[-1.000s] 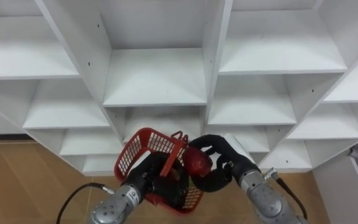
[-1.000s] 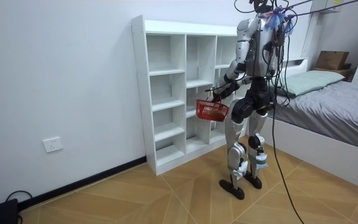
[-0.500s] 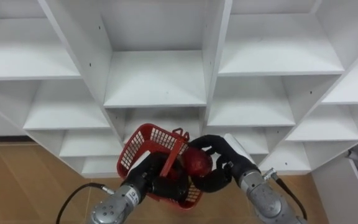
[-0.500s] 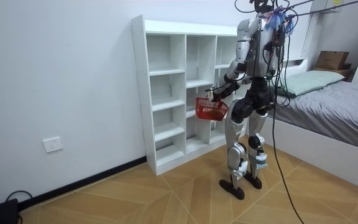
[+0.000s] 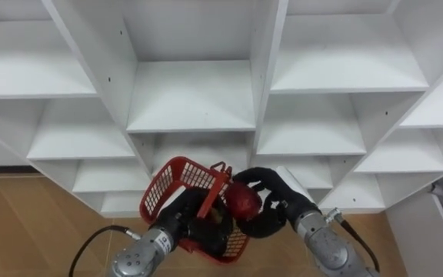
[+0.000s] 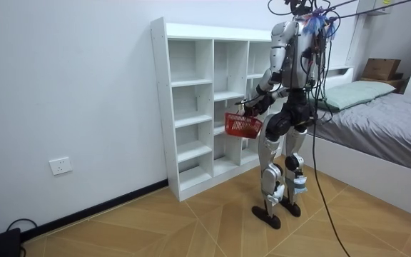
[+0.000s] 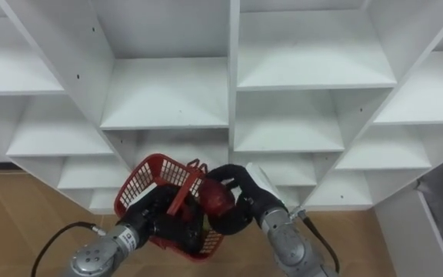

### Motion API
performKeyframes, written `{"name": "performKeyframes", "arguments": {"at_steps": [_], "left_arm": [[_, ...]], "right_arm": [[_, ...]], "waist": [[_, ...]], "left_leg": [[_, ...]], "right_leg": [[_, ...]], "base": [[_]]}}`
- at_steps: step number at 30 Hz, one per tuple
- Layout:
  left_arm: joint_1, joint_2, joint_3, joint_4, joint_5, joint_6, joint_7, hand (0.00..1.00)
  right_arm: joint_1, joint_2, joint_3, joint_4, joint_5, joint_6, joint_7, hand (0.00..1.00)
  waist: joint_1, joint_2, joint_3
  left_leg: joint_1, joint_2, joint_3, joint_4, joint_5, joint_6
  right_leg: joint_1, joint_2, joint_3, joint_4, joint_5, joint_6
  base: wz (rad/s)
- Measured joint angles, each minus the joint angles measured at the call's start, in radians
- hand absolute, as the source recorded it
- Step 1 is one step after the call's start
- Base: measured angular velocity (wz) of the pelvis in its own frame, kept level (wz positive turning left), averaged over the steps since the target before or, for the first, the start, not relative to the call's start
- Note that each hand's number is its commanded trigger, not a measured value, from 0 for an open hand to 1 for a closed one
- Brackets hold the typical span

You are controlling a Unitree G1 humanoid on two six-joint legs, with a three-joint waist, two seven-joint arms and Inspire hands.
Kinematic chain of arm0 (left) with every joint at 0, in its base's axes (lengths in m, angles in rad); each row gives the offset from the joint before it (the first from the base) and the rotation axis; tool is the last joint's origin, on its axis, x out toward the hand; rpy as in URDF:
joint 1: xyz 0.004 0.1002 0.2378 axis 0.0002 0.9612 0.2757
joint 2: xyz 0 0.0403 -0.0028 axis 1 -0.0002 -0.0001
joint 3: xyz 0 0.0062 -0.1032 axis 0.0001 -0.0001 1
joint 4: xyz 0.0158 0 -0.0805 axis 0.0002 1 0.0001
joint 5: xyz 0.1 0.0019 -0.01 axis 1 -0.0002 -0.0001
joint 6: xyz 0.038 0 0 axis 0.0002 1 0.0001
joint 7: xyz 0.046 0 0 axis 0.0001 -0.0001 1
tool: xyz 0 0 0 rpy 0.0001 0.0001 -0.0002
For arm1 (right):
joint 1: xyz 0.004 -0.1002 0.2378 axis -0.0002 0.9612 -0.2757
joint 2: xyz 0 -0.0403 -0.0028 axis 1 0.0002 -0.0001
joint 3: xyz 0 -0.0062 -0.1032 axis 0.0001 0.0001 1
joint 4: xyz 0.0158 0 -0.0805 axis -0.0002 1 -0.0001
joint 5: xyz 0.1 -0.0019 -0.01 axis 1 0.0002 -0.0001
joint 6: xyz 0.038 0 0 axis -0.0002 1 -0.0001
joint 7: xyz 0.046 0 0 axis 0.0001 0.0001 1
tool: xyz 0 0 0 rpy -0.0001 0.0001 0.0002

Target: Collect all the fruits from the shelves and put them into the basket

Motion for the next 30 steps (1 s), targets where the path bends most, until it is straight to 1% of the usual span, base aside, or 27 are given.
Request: {"name": "performKeyframes", "arguments": {"at_steps": [2, 4, 10, 20, 30], "left_arm": [[-0.001, -0.002, 0.001, -0.007, 0.000, -0.010, 0.000, 1.00], [0.002, -0.005, -0.002, -0.007, 0.000, -0.011, -0.003, 1.00], [0.003, -0.003, -0.001, -0.007, 0.000, -0.011, -0.004, 1.00], [0.002, -0.005, -0.001, -0.007, 0.000, -0.011, -0.002, 1.00], [0.003, -0.006, -0.001, -0.007, 0.000, -0.011, -0.004, 1.00]], "right_arm": [[0.001, 0.004, 0.013, 0.000, -0.015, 0.000, 0.015, 0.00], [0.000, 0.007, 0.021, 0.000, -0.020, 0.000, 0.023, 0.00], [0.000, 0.004, 0.029, 0.000, -0.023, 0.000, 0.042, 0.00], [0.000, 0.003, 0.028, 0.000, -0.024, 0.000, 0.043, 0.00], [0.000, 0.002, 0.028, 0.000, -0.029, 0.000, 0.042, 0.00]], "waist": [[0.000, 0.000, -0.0002], [0.000, 0.001, 0.0000], [0.001, 0.002, 0.0005], [0.001, 0.006, 0.0028], [0.001, 0.006, 0.0029]], "left_leg": [[0.001, 0.000, 0.000, 0.000, 0.000, 0.000], [0.001, 0.000, 0.000, 0.000, 0.000, 0.000], [0.001, 0.000, 0.000, -0.002, 0.000, 0.000], [0.001, 0.001, 0.000, -0.003, -0.002, -0.002], [0.001, 0.001, 0.000, -0.004, -0.002, -0.002]], "right_leg": [[0.001, 0.000, 0.001, 0.000, 0.000, 0.000], [0.001, 0.001, 0.001, -0.001, 0.000, 0.000], [0.001, 0.001, 0.001, -0.001, 0.000, 0.000], [0.000, 0.001, 0.001, -0.002, 0.000, 0.000], [0.000, 0.001, 0.001, -0.002, 0.000, 0.000]], "base": [[0.00], [0.00], [0.00], [0.00], [0.00]]}}
